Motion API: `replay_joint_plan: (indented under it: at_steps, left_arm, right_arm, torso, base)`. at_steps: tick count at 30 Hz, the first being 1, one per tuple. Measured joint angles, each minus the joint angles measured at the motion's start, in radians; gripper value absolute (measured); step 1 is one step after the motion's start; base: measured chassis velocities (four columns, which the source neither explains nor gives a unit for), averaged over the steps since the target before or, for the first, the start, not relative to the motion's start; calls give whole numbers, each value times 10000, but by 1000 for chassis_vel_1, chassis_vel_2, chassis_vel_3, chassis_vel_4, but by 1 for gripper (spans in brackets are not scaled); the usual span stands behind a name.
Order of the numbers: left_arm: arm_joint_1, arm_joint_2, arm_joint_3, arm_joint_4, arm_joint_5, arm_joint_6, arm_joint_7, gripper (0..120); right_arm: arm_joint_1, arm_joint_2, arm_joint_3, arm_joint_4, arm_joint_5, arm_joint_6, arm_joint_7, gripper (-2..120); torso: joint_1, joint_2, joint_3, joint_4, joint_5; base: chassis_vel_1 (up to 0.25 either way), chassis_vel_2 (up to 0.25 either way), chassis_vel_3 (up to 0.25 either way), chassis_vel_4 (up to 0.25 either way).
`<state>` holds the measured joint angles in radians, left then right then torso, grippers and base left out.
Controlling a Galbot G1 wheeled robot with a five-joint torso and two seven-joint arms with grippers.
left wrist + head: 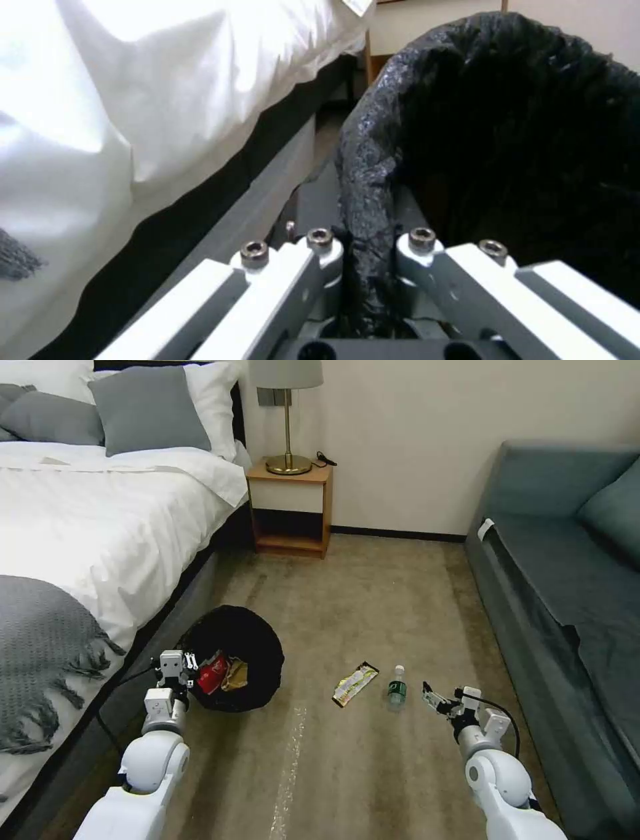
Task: Pick up the trash bin, then pick up the garbage on the floor and place it into the trash bin.
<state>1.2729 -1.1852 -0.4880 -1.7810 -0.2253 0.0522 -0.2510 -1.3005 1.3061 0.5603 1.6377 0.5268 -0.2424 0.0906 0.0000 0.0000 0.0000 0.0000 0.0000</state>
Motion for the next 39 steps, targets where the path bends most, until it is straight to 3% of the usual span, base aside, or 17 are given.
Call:
replay_joint_plan:
  at_steps: [39]
  left_arm:
    - [220, 87, 38, -35, 12, -94, 82, 4]
  right_arm:
    - [-259, 79, 116, -139, -3, 279, -178, 100]
  torso:
    - [0, -1, -1, 0, 0]
  base:
    - [-19, 17, 20, -16]
